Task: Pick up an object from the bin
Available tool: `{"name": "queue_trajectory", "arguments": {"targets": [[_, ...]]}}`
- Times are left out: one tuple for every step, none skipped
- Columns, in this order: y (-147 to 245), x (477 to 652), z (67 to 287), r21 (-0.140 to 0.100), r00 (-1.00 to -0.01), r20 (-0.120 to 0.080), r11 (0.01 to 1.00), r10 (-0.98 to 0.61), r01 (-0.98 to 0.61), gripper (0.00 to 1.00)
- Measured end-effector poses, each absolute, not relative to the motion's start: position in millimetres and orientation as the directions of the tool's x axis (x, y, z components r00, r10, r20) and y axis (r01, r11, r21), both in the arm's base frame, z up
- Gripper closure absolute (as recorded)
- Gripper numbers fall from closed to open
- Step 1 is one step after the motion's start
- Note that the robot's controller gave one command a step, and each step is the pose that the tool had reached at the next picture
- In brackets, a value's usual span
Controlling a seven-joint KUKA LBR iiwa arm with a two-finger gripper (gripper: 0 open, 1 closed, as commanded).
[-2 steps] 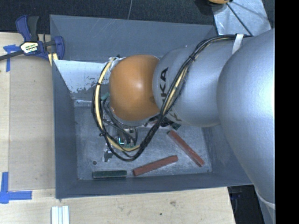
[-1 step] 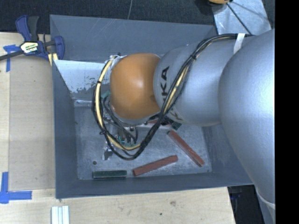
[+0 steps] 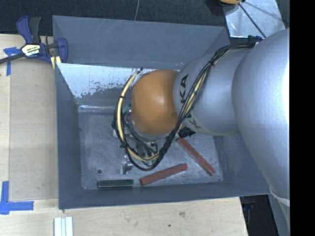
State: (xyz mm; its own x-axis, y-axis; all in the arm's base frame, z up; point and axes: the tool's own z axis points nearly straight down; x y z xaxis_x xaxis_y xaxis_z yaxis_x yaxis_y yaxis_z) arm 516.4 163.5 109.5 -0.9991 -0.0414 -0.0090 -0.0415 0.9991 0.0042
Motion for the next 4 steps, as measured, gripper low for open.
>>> {"name": "queue_trajectory", "arguments": {"targets": [[131.4, 545.7, 77.9, -0.003, -0.999, 0.002, 0.999, 0.054, 0.054, 0.0], [106.0, 554.6, 77.9, 0.005, -1.0, -0.005, 1.0, 0.012, 0.012, 0.0], [82.9, 568.8, 91.5, 0.001, -0.998, -0.002, 0.998, 0.069, 0.069, 0.0], [56.1, 573.8, 88.7, 0.004, -0.996, -0.01, 0.996, 0.092, 0.092, 0.0]]}}
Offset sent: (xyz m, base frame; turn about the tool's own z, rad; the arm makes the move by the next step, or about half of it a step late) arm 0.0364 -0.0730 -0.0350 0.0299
